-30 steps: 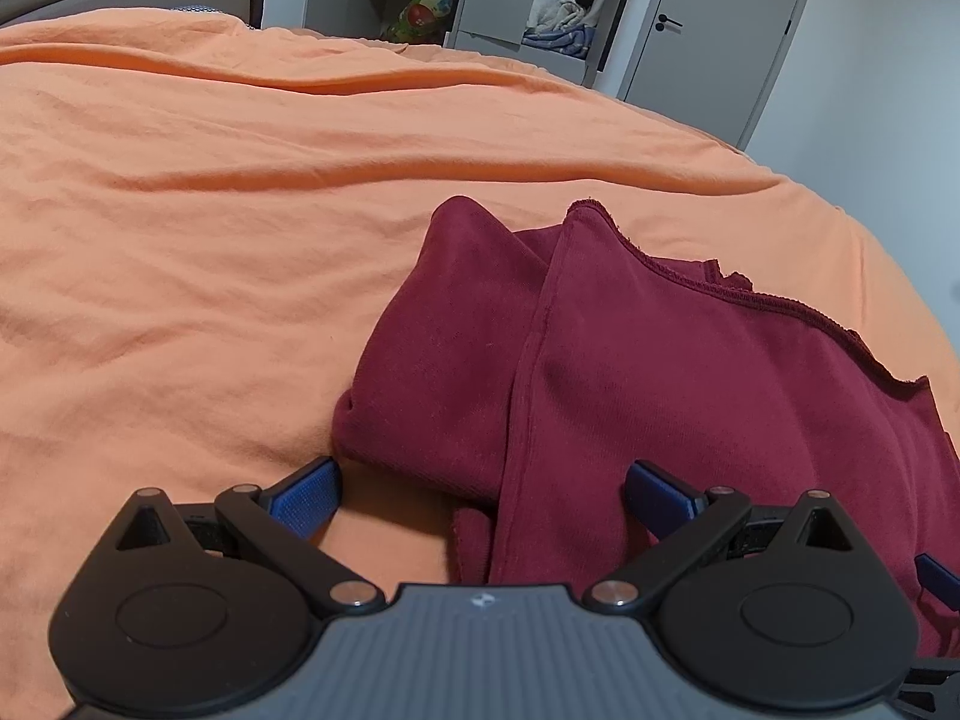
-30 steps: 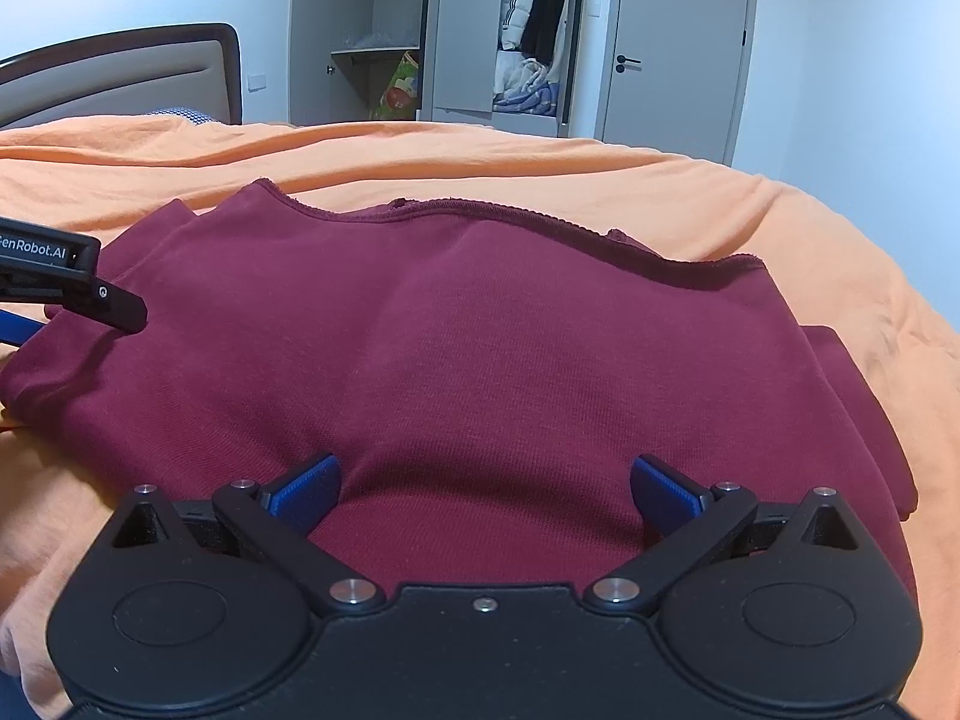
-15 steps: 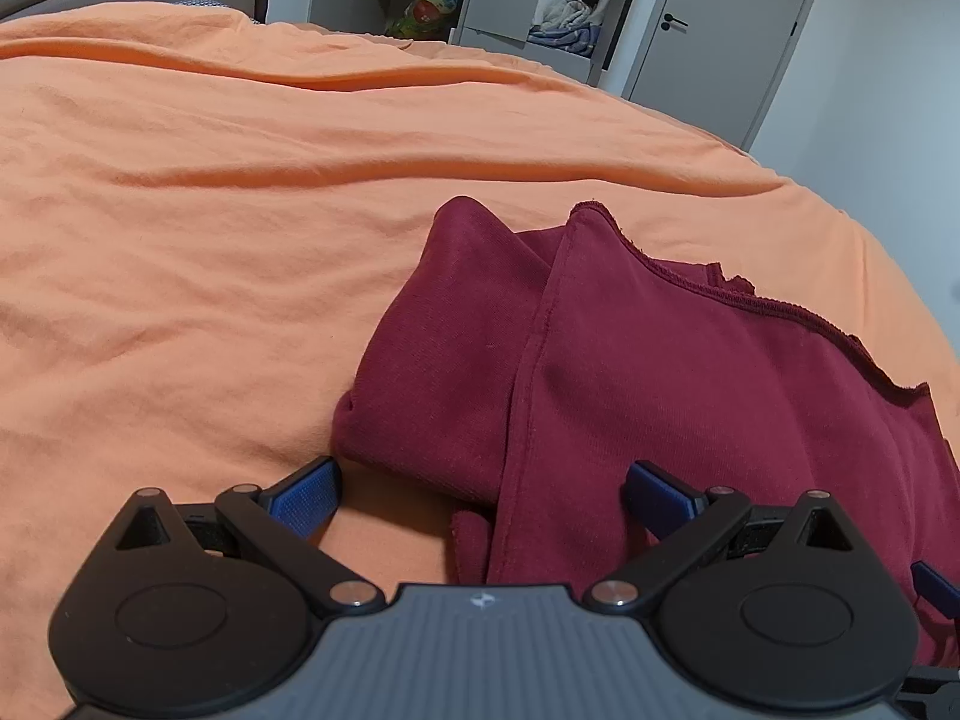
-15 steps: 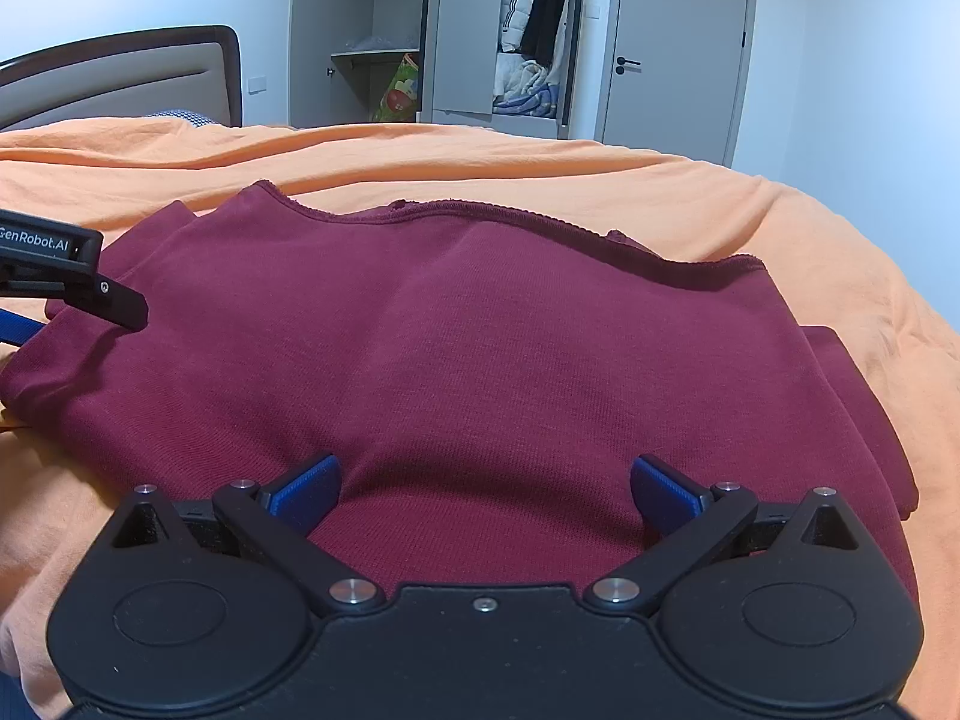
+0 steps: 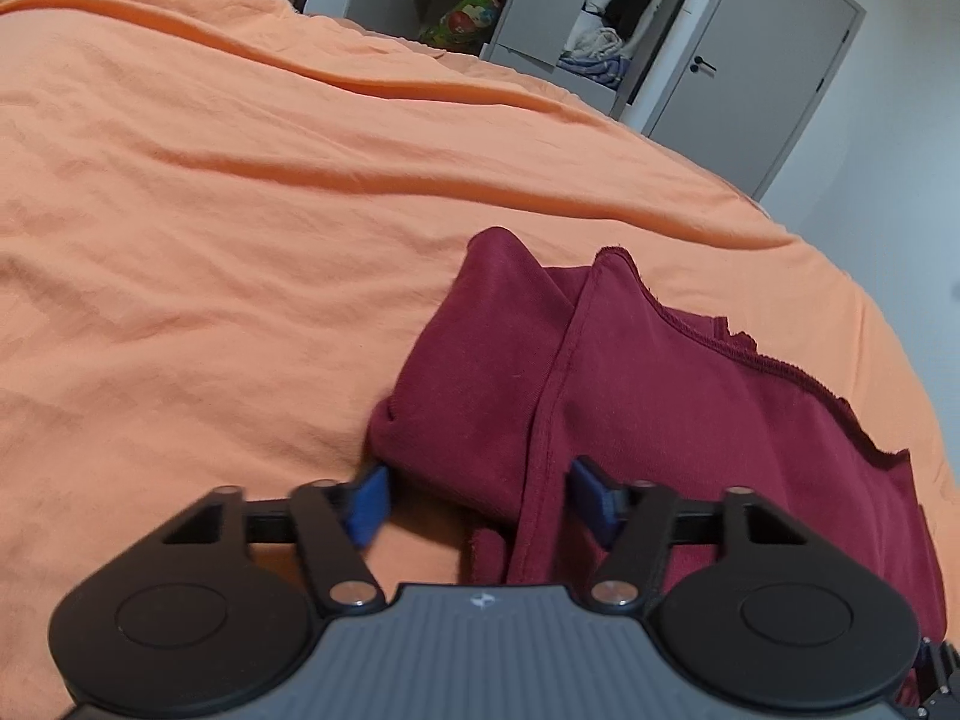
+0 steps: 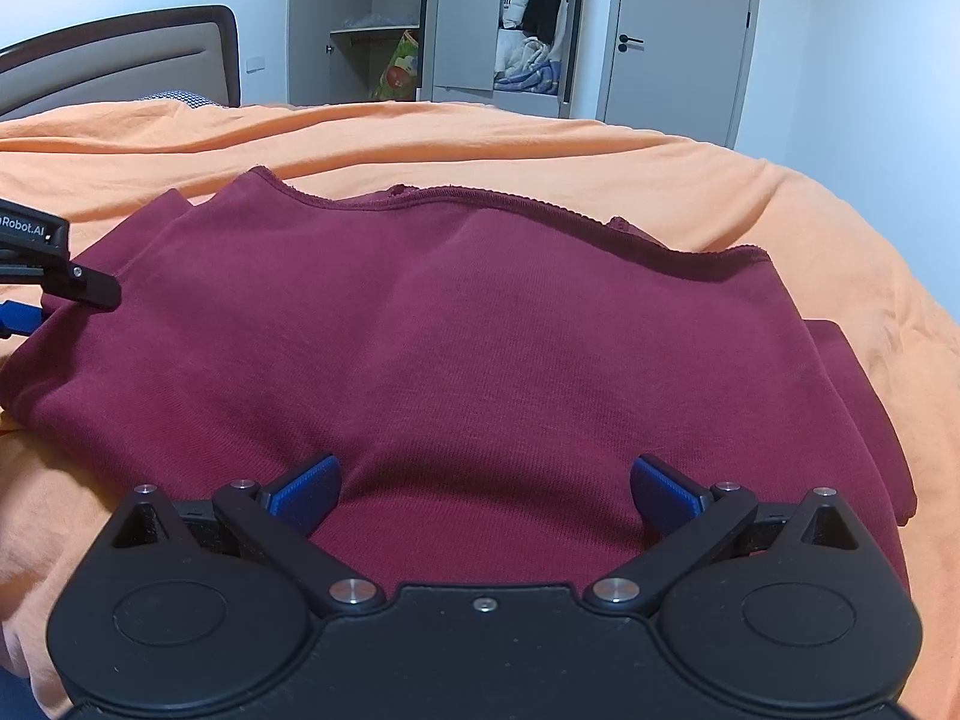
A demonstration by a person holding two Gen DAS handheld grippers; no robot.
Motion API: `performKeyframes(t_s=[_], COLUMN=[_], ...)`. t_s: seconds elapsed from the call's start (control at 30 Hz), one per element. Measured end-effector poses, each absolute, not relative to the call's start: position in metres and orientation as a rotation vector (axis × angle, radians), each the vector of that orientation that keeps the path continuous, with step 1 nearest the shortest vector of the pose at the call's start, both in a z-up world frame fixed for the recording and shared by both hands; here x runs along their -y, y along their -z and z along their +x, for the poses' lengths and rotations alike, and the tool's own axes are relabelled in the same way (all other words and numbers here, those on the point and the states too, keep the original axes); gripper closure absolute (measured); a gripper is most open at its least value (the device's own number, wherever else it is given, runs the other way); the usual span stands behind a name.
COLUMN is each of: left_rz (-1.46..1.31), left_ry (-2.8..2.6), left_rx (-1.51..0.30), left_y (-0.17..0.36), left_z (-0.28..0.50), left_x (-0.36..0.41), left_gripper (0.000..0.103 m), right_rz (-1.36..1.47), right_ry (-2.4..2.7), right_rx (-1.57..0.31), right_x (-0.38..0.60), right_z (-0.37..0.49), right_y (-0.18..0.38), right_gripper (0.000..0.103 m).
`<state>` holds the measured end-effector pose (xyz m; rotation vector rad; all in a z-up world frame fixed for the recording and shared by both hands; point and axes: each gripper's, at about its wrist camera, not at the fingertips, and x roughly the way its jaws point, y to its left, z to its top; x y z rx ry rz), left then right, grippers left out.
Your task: Fold small clothes
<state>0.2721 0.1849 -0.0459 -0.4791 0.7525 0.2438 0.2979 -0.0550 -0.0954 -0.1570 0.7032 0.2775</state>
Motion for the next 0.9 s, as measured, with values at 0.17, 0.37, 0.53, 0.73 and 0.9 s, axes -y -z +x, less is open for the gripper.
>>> performKeyframes(t_s=[0.17, 0.37, 0.53, 0.73, 0.9], left_rz=[-0.496, -0.535, -0.512, -0.451, -0.402], left_ry=[-0.233, -0.218, -0.226, -0.215, -0.19], left_rx=[-0.749, -0.757, -0.726, -0.675, -0.644], left_y=[0.047, 0.055, 0.05, 0.035, 0.021], left_z=[0.274, 0.281, 0.283, 0.279, 0.279], left_x=[-0.184, -0.186, -0.177, -0.167, -0.156], left_gripper=[0.047, 0.047, 0.08, 0.086, 0.086], right_rz=[-0.156, -0.154, -0.152, -0.149, -0.149], right_ry=[-0.278, -0.279, -0.28, -0.287, -0.292], right_rx=[-0.702, -0.699, -0.699, -0.695, -0.693], right_x=[0.056, 0.056, 0.056, 0.057, 0.058], right_z=[0.298, 0.299, 0.299, 0.299, 0.298], right_y=[0.096, 0.096, 0.096, 0.097, 0.097], right_gripper=[0.0, 0.0, 0.0, 0.0, 0.0])
